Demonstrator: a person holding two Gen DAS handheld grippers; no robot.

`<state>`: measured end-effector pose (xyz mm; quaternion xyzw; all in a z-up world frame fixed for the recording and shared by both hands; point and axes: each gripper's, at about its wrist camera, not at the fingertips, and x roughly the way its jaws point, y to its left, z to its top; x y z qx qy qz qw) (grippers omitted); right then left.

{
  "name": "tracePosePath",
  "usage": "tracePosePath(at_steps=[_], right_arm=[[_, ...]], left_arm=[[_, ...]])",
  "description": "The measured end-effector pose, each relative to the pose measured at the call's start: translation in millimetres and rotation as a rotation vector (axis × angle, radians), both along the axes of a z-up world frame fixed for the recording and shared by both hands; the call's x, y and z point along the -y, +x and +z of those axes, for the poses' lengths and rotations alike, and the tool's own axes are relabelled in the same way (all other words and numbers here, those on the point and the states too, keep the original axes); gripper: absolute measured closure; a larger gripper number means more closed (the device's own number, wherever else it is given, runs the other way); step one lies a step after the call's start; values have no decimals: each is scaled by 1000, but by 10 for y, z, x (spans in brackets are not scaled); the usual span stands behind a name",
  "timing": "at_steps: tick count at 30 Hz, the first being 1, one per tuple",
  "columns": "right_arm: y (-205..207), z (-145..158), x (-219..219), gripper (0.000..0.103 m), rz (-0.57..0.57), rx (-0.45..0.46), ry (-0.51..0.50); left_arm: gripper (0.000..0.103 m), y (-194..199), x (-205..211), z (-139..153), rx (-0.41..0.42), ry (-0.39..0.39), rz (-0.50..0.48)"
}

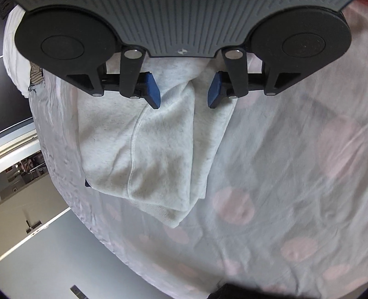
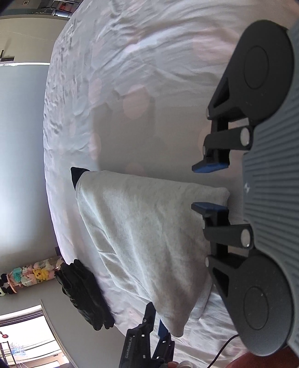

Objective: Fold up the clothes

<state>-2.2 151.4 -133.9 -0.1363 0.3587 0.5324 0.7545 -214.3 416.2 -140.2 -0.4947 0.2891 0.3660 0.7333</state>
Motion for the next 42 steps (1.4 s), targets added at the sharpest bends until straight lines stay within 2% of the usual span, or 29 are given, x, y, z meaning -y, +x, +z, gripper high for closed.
tracePosePath(at_steps=[3, 6, 7, 9, 10, 11, 12, 15, 17, 18, 21, 24, 27, 34, 37, 42], right_arm=[[33, -26, -11, 71, -8, -2, -3], [45, -69, -36, 71, -6, -13, -10], [43, -83, -44, 71, -4, -16, -13], [41, -107, -53, 70, -1, -20, -17], [44, -116, -53, 70, -3, -22, -18], [49, -121, -51, 70, -5, -26, -18], [57, -121, -43, 70, -9, -28, -17], [80, -99, -7, 70, -24, -25, -10], [99, -64, 16, 70, -32, -31, 8], [109, -42, 23, 70, -34, -38, 22], [83, 23, -32, 70, -9, -57, 62], [6, 59, -154, 72, 36, -51, 82], [-78, 30, -312, 73, 82, -31, 71], [-70, -298, -658, 72, 110, -16, -51], [5, -382, -741, 73, 104, -41, -64], [23, -244, -795, 73, 130, -56, -114]], left_arm=[[44, -36, -50, -156, 52, -78, 20], [45, -82, -63, -201, 129, -113, 44], [50, -89, -58, -201, 160, -118, 44], [74, -74, -34, -182, 196, -113, 33], [82, -68, -13, -155, 189, -87, 36], [88, -62, 15, -108, 187, -49, 28], [90, -57, 50, -44, 182, -8, 21], [91, -25, 182, 247, 120, 158, -34], [92, 1, 246, 376, 43, 236, -64], [92, 11, 249, 379, 6, 249, -69], [93, 11, 214, 203, -75, 226, -67], [98, 44, 229, 20, -170, 252, -85], [98, 74, 202, -55, -193, 250, -96], [98, 232, 156, -156, -290, 300, -158], [98, 266, 175, -157, -316, 323, -176], [97, 211, 191, -124, -295, 320, -167]])
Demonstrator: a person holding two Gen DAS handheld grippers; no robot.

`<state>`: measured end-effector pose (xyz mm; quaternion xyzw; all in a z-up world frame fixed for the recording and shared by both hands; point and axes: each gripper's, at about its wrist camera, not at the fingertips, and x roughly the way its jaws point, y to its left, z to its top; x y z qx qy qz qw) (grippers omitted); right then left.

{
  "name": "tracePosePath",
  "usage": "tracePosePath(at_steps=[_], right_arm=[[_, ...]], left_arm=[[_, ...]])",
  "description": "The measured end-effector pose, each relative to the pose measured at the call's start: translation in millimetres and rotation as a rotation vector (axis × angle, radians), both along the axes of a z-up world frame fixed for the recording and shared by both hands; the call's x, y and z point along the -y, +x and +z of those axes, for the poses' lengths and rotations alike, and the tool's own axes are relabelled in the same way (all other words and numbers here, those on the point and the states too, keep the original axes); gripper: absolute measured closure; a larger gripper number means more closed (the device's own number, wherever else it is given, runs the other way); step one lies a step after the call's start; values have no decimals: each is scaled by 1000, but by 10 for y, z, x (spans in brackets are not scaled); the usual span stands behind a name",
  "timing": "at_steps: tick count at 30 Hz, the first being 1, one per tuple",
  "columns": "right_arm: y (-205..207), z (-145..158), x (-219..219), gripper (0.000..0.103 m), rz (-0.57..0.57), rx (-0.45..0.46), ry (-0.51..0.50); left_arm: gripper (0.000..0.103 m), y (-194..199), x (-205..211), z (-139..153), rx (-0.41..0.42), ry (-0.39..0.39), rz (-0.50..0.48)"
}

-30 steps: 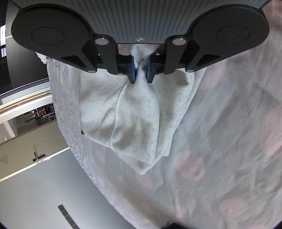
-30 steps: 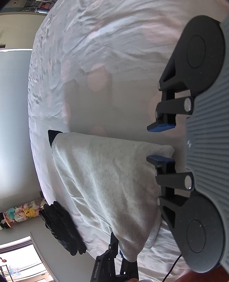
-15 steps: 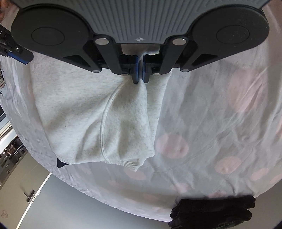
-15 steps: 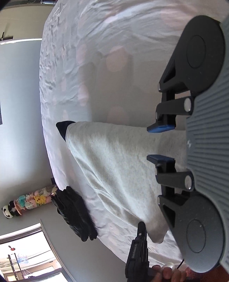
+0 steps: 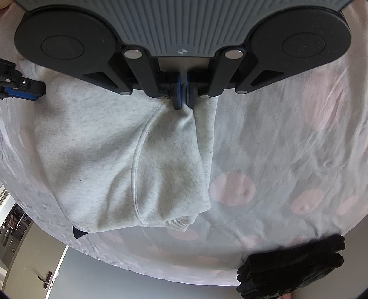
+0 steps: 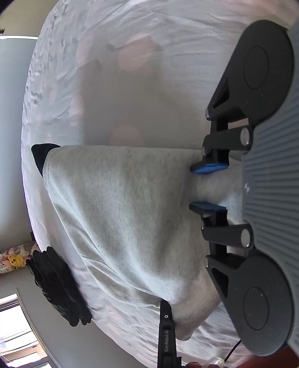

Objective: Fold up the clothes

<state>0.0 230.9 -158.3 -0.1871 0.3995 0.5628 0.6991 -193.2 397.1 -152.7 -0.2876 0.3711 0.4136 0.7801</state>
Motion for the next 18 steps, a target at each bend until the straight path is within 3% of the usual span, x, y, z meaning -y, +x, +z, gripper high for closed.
tracePosePath(at_steps=[6, 9, 13, 18], right_arm=[[43, 452, -16, 76, 45, 31, 44], [53, 413, -244, 76, 70, 49, 22], [113, 46, -505, 77, 75, 24, -66], [145, 85, -553, 78, 82, 9, -84]], left_arm=[[97, 3, 15, 25, -5, -10, -5], [97, 9, 10, 19, -5, -14, -10], [97, -8, -28, 4, 6, -29, -7], [94, -71, -71, 103, 30, -46, -3]])
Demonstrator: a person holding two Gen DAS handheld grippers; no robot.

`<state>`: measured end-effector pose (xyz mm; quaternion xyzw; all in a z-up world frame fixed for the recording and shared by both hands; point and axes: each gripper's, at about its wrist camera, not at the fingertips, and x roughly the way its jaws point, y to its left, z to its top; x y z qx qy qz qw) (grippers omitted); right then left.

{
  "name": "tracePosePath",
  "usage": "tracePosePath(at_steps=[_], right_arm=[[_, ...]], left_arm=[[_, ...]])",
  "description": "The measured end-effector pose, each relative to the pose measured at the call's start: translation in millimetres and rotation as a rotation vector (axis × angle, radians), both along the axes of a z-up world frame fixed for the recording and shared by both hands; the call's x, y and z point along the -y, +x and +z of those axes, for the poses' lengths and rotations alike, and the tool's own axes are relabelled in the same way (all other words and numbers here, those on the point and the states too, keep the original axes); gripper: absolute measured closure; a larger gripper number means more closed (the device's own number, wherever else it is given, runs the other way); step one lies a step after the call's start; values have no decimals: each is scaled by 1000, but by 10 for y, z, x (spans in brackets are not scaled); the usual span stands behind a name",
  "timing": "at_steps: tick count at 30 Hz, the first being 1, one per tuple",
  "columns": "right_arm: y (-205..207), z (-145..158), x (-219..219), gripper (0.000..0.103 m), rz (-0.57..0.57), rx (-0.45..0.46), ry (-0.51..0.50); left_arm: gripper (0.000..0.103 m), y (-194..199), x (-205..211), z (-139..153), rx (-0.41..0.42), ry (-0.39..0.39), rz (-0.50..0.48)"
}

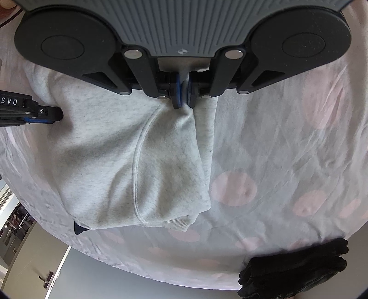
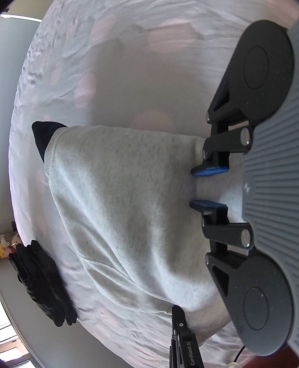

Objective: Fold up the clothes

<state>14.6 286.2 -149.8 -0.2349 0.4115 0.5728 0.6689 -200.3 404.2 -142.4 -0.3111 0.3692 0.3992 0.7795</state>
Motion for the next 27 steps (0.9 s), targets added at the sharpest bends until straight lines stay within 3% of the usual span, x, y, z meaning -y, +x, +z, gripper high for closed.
tracePosePath(at_steps=[2, 6, 13, 18, 23, 27], right_arm=[[18, 78, 44, 78, 12, -2, 2], [68, 329, 158, 76, 19, 26, 61], [237, 635, -135, 76, 23, 86, 155], [358, 512, -503, 76, 50, 95, 137], [518, 131, -715, 77, 45, 102, 43], [602, -61, -758, 78, 59, 86, 17]], left_arm=[[81, -67, -26, 92, 29, -10, 10], [70, -158, -139, 360, 76, 39, 15], [69, 192, -581, 470, 73, 111, -81], [69, 435, -870, 222, 26, 113, -127], [69, 525, -1032, -69, 5, 104, -168], [69, 516, -1095, -201, 30, 108, -164]])
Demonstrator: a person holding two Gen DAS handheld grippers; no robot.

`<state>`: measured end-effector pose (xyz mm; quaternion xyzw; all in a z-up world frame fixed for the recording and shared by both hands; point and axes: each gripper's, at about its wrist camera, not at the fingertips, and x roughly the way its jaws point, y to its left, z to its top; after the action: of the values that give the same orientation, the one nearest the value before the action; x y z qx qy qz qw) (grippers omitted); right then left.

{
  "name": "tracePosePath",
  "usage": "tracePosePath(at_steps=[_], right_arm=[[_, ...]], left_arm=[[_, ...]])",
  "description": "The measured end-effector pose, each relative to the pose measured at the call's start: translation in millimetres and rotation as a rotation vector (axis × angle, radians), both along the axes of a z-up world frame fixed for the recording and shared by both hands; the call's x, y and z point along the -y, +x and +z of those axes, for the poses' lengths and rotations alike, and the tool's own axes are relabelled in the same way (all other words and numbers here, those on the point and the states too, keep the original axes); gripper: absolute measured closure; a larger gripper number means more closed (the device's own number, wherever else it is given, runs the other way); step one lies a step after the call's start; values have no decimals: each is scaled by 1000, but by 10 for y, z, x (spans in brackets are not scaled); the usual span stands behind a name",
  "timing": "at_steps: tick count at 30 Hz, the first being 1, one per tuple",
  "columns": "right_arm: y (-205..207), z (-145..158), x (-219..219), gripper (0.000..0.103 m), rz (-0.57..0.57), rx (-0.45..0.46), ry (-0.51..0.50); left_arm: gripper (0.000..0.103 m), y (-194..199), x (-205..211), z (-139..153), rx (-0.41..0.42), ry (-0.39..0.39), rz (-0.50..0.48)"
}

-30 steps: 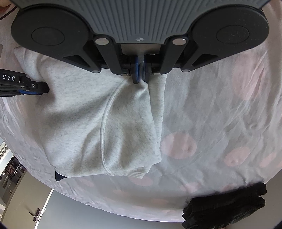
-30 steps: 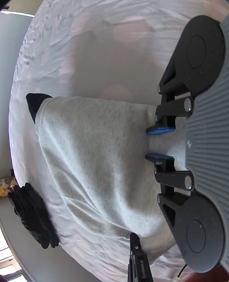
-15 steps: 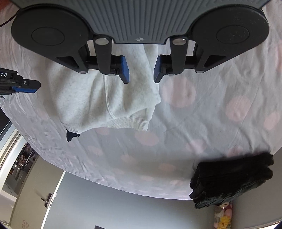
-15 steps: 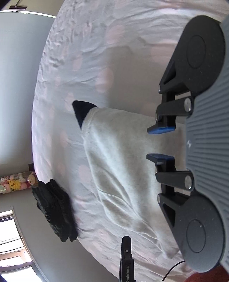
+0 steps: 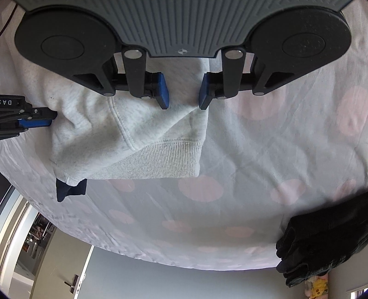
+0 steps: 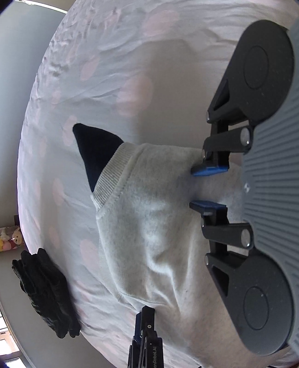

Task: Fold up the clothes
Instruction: 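Grasp the sweatshirt bundle with both grippers from opposite sides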

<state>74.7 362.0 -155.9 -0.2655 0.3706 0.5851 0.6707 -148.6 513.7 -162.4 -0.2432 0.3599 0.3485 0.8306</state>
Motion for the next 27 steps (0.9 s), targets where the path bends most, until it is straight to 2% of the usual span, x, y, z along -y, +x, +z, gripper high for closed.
tracePosePath(at_steps=[5, 7, 9, 10, 11, 12, 16, 18, 22, 27], right_arm=[[2, 8, 5, 77, 0, -1, -2], [7, 68, 31, 75, 0, -11, 10], [82, 162, 102, 64, -18, -60, 41], [132, 208, 147, 45, -30, -94, 58], [202, 232, 190, 31, -48, -145, 67], [274, 254, 234, 27, -67, -198, 75], [629, 109, 353, 26, -193, -435, 39], [731, -4, 416, 26, -242, -526, 35], [881, -218, 519, 26, -319, -677, 34], [977, -375, 466, 24, -354, -775, 51]], left_arm=[[67, -64, -13, 106, 11, 5, -11], [62, -126, -22, 212, 19, 3, -11], [33, -243, -60, 305, 50, -29, -9], [31, -307, -93, 330, 73, -58, -17], [30, -369, -146, 338, 95, -103, -27], [30, -426, -202, 325, 111, -151, -27], [29, -622, -429, 71, 170, -375, 1], [29, -680, -488, -93, 203, -450, 21], [28, -745, -597, -239, 314, -529, 30], [28, -585, -766, -317, 332, -584, -30]])
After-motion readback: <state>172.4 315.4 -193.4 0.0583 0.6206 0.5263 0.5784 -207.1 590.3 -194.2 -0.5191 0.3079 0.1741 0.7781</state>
